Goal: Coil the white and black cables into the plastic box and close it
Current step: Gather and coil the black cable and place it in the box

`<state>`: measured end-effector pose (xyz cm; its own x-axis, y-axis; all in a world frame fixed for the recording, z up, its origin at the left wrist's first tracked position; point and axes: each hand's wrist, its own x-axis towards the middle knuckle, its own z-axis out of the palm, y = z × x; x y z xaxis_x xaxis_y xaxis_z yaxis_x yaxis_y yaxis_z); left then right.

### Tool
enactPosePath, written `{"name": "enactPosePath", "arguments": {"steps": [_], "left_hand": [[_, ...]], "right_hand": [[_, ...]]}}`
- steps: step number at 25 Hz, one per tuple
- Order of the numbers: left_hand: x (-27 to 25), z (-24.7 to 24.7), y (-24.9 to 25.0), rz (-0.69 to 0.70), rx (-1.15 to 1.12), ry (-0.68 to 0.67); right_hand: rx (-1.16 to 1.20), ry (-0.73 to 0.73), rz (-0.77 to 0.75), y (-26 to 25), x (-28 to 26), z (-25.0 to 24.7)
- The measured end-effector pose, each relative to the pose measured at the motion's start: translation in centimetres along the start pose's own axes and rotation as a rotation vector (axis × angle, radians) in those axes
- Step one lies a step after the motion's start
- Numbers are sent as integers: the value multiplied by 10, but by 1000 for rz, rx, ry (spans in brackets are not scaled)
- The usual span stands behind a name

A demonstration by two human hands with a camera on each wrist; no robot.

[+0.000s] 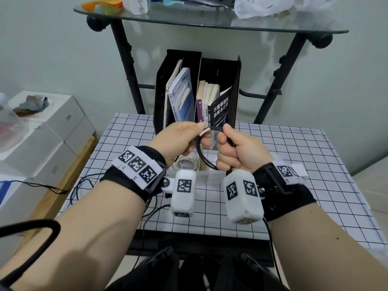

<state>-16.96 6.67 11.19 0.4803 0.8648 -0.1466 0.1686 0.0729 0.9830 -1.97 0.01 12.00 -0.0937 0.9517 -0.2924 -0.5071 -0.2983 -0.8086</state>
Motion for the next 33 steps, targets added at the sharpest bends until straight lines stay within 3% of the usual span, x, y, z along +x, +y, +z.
{"name": "enactPosePath", "arguments": {"steps": [6, 9, 12, 14, 20, 25, 28, 33], "left_hand": [[-4, -4, -3, 58, -49, -66], [-3, -10, -5, 43, 28, -107], [-4, -11, -5, 5, 106, -172], [-5, -9, -3, 12, 91, -160], [-6, -7, -7, 84, 12, -70], [-9, -17, -2, 65, 110, -129], [-12, -22, 3, 51, 210, -169], [-20, -47, -3, -35, 99, -83]], "right_hand": [[29, 62, -35, 7, 4, 4], [-47, 105, 55, 5, 5, 4], [-181, 85, 55, 6, 3, 5], [-184, 67, -2, 8, 3, 6], [106, 112, -151, 12, 5, 4], [-35, 104, 34, 9, 1, 9], [-150, 89, -32, 14, 1, 18], [-69, 25, -135, 18, 2, 27]]}}
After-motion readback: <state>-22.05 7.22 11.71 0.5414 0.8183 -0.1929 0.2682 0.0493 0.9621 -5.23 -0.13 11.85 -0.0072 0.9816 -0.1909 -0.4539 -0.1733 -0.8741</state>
